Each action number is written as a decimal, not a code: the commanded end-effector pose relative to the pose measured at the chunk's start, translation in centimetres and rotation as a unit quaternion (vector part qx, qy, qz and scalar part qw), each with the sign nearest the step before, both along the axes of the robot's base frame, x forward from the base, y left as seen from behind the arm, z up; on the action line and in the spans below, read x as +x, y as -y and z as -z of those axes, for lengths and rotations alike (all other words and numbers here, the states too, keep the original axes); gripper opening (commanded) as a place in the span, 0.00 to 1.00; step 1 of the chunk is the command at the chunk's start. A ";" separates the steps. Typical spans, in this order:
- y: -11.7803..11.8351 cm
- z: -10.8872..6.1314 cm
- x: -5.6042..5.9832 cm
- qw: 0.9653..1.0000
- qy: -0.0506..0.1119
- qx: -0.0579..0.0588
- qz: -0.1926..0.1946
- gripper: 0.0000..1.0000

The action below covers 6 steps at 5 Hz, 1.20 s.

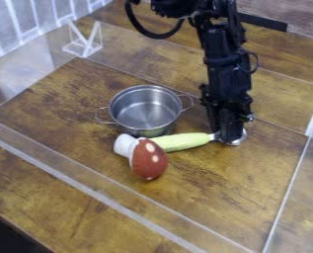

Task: Move the green spoon to the left

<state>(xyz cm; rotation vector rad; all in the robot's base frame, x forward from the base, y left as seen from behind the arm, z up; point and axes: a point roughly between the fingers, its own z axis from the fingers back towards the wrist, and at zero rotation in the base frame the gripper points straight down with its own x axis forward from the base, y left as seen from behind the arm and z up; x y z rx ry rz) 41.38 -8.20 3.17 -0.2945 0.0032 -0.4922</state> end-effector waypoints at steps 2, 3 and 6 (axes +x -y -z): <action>-2.6 -2.0 0.1 1.000 -0.007 -0.005 -0.020 1.00; -3.2 -2.1 0.1 0.999 -0.024 -0.009 -0.021 1.00; -3.3 -1.1 0.2 0.997 -0.060 -0.010 -0.056 1.00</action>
